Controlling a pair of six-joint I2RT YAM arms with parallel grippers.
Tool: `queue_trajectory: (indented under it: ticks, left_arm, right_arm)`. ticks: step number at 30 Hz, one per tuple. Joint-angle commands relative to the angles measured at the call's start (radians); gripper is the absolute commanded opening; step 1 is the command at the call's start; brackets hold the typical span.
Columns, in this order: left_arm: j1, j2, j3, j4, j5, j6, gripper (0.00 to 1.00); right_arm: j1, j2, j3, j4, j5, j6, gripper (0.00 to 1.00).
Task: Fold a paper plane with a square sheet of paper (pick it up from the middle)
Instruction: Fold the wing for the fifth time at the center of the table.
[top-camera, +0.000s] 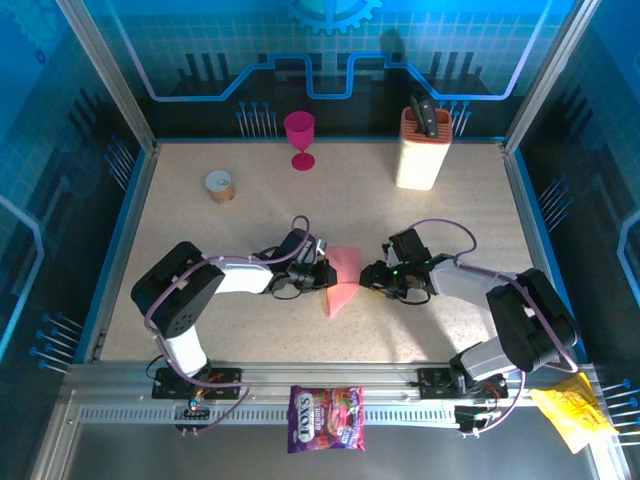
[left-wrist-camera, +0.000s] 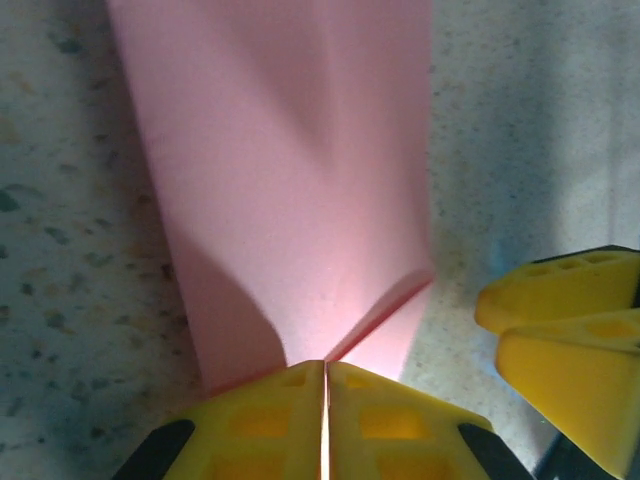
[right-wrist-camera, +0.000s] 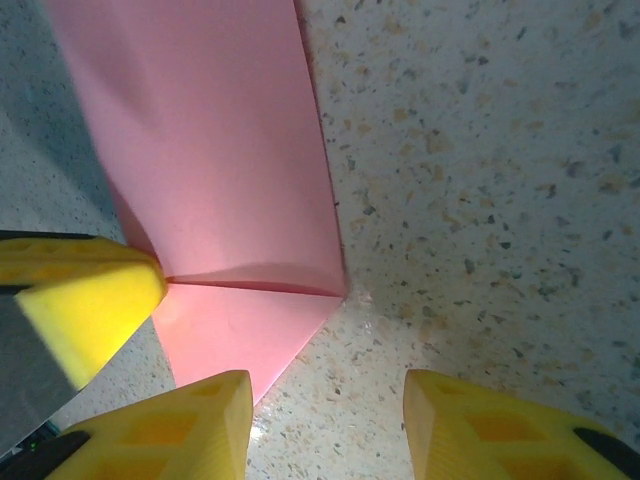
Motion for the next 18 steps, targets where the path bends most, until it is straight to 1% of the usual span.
queue_trajectory:
  ticks: [1, 7, 18]
  left_arm:
    - [0.014, 0.031, 0.012, -0.024, 0.008, 0.047, 0.11]
    - [0.03, 0.044, 0.003, -0.03, 0.016, 0.085, 0.1]
    - [0.039, 0.03, -0.002, -0.035, 0.031, 0.103, 0.08]
  right_arm:
    - [0.013, 0.021, 0.012, 0.024, -0.029, 0.016, 0.44]
    - [0.025, 0.048, 0.041, 0.035, -0.033, 0.015, 0.43]
    - [0.039, 0.121, 0.104, 0.056, -0.072, 0.014, 0.4]
